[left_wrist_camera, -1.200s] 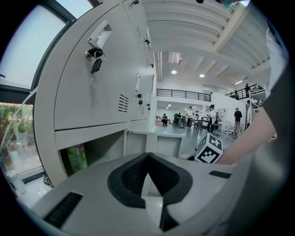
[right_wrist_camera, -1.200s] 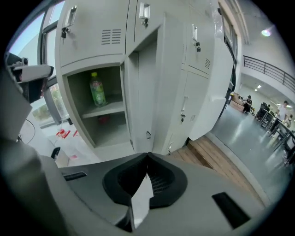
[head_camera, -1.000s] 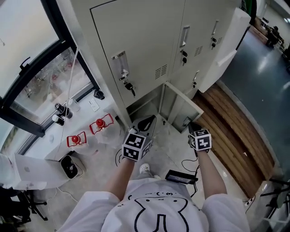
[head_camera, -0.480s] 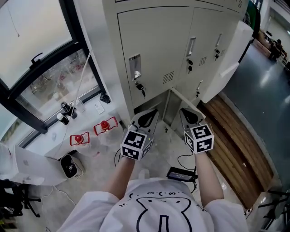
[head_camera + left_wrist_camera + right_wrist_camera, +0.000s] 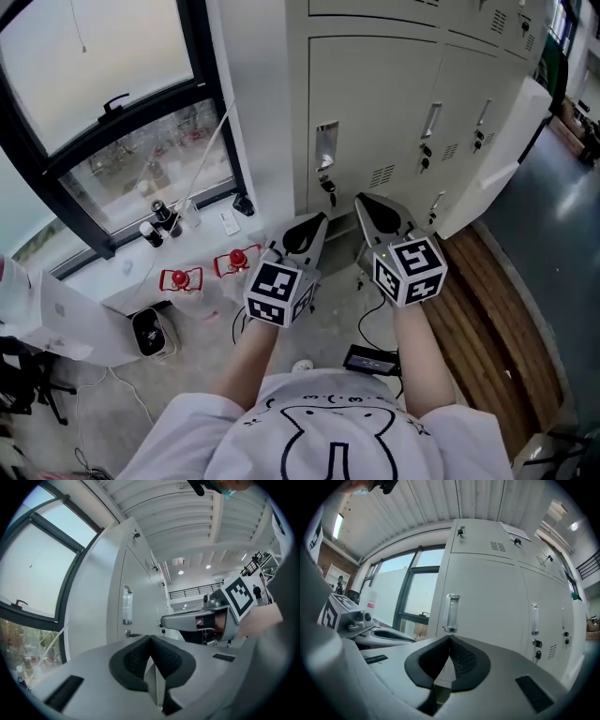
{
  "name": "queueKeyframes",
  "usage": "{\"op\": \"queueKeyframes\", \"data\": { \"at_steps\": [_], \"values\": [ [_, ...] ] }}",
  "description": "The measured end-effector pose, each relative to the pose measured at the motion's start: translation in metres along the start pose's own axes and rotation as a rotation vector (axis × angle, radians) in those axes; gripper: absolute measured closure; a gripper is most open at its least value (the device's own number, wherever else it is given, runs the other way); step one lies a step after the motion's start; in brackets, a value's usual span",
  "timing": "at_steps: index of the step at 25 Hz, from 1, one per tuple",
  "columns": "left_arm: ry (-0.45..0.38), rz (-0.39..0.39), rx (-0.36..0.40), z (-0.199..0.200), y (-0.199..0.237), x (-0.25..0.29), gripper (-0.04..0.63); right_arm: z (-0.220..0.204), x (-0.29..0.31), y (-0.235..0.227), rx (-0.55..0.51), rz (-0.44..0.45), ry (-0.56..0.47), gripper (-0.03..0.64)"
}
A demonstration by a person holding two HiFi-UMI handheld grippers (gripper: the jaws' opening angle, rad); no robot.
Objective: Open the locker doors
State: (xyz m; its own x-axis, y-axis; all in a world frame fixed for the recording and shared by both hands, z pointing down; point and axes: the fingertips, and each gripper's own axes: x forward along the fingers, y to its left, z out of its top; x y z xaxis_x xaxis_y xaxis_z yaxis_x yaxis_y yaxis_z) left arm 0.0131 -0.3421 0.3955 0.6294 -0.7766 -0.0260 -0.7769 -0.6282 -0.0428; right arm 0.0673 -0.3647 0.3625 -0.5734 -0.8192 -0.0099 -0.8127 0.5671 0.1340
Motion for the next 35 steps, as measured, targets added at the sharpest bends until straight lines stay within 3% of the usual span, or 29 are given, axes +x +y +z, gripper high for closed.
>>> {"op": "queueKeyframes", "data": {
  "at_steps": [6, 12, 15, 19, 35],
  "values": [
    [-0.016, 0.05, 0.014, 0.011, 0.021, -0.008, 0.578, 0.031, 0.039, 0.021, -0.015, 0.117, -0.06, 0.604],
    [-0.025, 0.074, 0.023, 0.018, 0.036, -0.011, 0.578, 0.047, 0.069, 0.028, 0.014, 0.156, -0.07, 0.535],
    [-0.028, 0.08, 0.031, 0.02, 0.042, -0.013, 0.577, 0.05, 0.081, 0.028, 0.045, 0.169, -0.065, 0.405],
    [-0.025, 0.086, 0.031, 0.02, 0.049, -0.017, 0.578, 0.055, 0.092, 0.033, 0.063, 0.192, -0.06, 0.405],
    [-0.013, 0.074, 0.016, 0.012, 0.044, -0.02, 0.578, 0.057, 0.091, 0.035, 0.129, 0.151, -0.067, 0.402]
  ]
}}
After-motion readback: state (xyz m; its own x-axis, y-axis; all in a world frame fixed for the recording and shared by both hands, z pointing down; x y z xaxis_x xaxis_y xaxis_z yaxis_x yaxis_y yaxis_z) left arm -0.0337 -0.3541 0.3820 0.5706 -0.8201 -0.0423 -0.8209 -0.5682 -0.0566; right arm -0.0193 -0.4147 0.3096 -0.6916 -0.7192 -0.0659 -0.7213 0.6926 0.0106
